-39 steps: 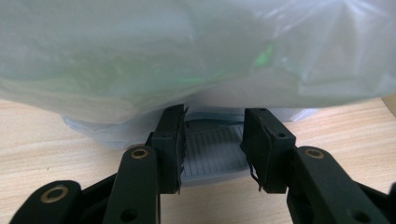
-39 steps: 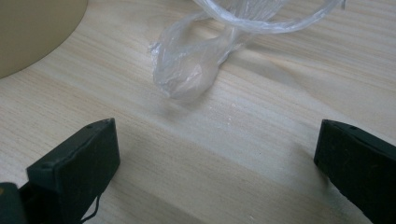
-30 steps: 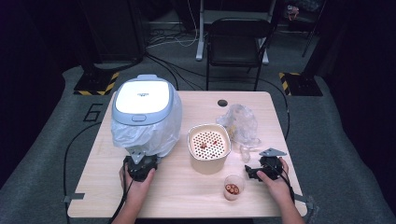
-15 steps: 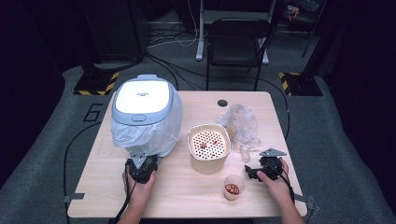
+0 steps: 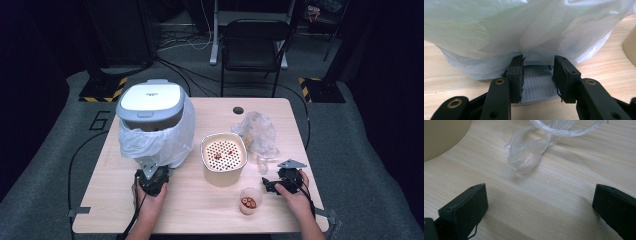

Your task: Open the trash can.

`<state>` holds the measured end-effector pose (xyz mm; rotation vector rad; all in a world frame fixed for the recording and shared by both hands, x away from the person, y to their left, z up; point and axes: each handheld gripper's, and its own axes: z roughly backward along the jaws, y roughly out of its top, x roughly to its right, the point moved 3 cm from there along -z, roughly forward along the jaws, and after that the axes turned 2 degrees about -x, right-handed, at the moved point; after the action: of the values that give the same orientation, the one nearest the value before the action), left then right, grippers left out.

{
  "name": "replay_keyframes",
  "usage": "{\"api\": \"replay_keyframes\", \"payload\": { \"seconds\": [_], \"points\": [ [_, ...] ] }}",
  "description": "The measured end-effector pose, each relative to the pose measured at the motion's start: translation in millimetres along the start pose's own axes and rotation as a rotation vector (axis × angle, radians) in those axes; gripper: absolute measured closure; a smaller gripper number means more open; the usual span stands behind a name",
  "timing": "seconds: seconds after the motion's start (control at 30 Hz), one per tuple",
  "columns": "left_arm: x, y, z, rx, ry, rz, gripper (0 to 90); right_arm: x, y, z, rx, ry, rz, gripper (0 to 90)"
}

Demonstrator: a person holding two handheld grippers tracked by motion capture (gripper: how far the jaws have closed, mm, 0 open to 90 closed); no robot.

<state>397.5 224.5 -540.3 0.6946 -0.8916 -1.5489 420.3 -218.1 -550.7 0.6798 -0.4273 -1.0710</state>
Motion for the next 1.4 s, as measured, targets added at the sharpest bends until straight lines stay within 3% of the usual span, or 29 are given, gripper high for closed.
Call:
{"api": "replay_keyframes", "payload": {
  "seconds": [0.23, 1.07, 1.13, 1.23, 1.4],
  "points": [
    [-0.6, 0.3, -5.8, -0.065, 0.006, 0.000, 63.6, -0.7, 0.0, -0.1, 0.002, 0.001, -0.008, 0.0],
    [-0.5, 0.6, -6.5, -0.063, 0.010, -0.014, 63.6, -0.8, 0.1, 0.0, 0.002, 0.001, -0.008, 0.0],
    [-0.8, 0.6, -6.7, -0.059, 0.011, -0.016, 63.7, -1.1, -0.3, 1.9, -0.014, 0.000, -0.006, 1.8],
    [-1.1, 0.8, -6.5, -0.061, 0.011, -0.016, 63.8, 0.3, 1.4, 6.7, -0.023, -0.004, -0.015, 11.7],
    [0.6, 0.5, -6.3, -0.069, 0.015, -0.023, 63.6, 3.2, 9.8, 22.8, -0.020, 0.005, -0.033, 14.0]
  ]
}}
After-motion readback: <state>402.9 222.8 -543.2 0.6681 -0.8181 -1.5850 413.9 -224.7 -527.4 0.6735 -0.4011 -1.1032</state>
